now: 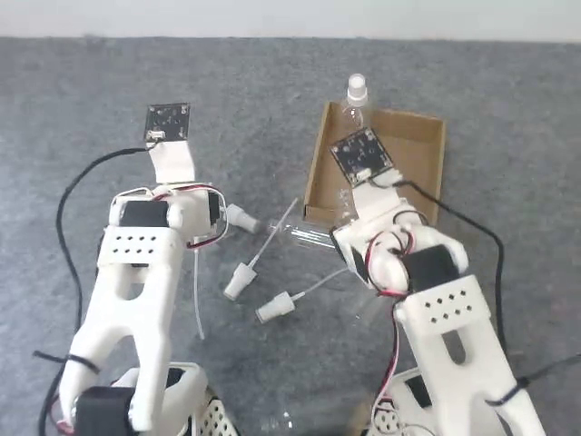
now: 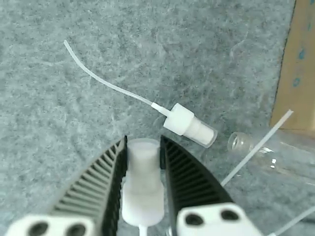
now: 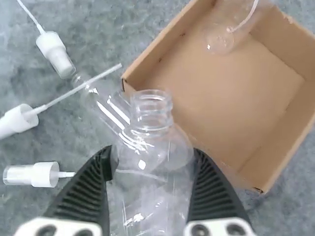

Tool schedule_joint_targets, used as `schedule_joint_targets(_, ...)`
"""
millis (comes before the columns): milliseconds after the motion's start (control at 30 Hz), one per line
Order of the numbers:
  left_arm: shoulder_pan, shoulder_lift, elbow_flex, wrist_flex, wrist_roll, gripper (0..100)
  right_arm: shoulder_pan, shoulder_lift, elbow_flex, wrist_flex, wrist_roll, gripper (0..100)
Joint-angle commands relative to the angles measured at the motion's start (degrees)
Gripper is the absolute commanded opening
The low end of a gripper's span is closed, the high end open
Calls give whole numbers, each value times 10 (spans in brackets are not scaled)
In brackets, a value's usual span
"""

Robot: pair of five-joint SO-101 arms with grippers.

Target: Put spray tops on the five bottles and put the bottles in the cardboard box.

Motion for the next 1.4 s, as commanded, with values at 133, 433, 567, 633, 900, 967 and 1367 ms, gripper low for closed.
schedule_joint_targets(133,0,-40,-8,4,-1,10,-45,-125,74,-31,-8,6)
schedule_joint_targets(433,-4,-205,57,-10,-4,10,-54,-161,105,-35,-11,6)
schedule_joint_targets(567,-2,-236,62,-10,-4,10,-55,-161,105,-35,-12,6)
schedule_joint_targets(633,-4,-239,63,-9,-4,10,-55,-161,105,-35,-12,6)
schedule_joint_targets(900,-4,-244,91,-12,-18,10,-55,-167,105,-36,61,6)
schedule_joint_targets(967,-4,-244,91,-12,-18,10,-56,-167,105,-30,120,6)
schedule_joint_targets(1367,-4,-244,90,-13,-20,10,-51,-162,111,-101,187,6)
